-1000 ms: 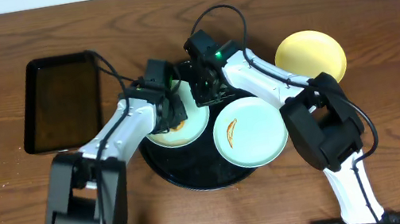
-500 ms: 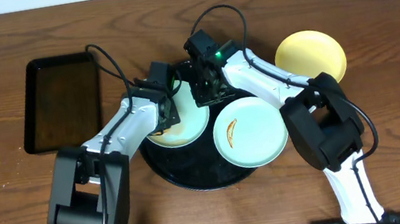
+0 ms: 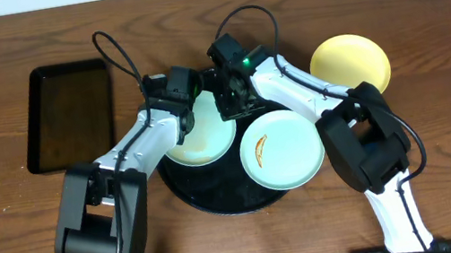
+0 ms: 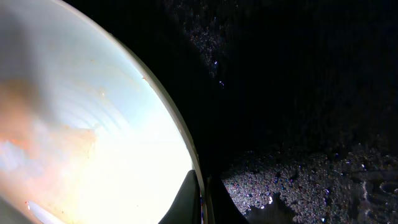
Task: Clean dirty plates on tray and stack at the side
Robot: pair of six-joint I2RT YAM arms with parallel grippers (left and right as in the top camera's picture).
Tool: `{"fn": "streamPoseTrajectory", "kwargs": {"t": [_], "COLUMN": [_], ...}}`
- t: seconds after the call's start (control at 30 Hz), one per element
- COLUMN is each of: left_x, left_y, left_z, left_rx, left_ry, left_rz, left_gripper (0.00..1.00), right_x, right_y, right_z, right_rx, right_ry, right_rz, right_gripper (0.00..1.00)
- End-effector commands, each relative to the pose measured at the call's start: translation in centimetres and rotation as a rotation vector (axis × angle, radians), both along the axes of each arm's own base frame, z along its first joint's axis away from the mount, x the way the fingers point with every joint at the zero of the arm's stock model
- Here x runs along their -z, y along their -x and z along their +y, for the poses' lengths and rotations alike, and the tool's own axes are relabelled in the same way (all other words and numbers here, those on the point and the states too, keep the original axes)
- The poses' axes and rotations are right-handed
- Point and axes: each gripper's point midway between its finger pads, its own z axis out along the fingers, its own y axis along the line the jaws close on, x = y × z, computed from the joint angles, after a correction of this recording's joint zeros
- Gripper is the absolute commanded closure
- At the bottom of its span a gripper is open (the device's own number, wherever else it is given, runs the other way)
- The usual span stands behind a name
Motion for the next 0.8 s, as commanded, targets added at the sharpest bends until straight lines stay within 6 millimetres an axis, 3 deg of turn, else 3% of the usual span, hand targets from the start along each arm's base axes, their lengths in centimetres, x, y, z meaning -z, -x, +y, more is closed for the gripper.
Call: {"fn": "streamPoseTrajectory", "kwargs": {"t": [0.0, 0.13, 0.27, 0.37, 0.57, 0.77], "left_x": [-4.6, -8.6, -12.6, -14.3, -12.4, -11.1], "left_y": [-0.8, 0.3, 1.6, 2.9, 5.7, 6.4], "left_z": [1.6, -0.3, -3.3, -3.7, -2.7, -2.5], "left_rx": [-0.084, -0.112, -0.027, -0.005, -0.028, -0.038], "left_ry": [-0.040, 0.176, 0.401, 0.449, 0.405, 0.385], "left_rz": [-0.125, -0.203, -0.245, -0.256, -0.135, -0.079], "left_gripper": [0.93, 0.92, 0.92, 0.92, 0.92, 0.92], "right_x": [0.4, -2.7, -7.1, -10.5, -17.3, -22.5], "right_y": [-1.3, -3.0, -5.7, -7.1, -8.3, -8.0], "right_z": [-0.9, -0.8, -2.0, -3.0, -6.4, -9.1], "right_rx": [0.006, 0.001, 0.029, 0.032, 0.024, -0.006], "right_ry": [0.053, 0.041, 0.098, 0.149, 0.298, 0.455], "right_rz": [-0.041, -0.132, -0.293, -0.406, -0.609, -0.746], "right_gripper": [0.99, 0.99, 0.99, 0.99, 0.99, 0.99]}}
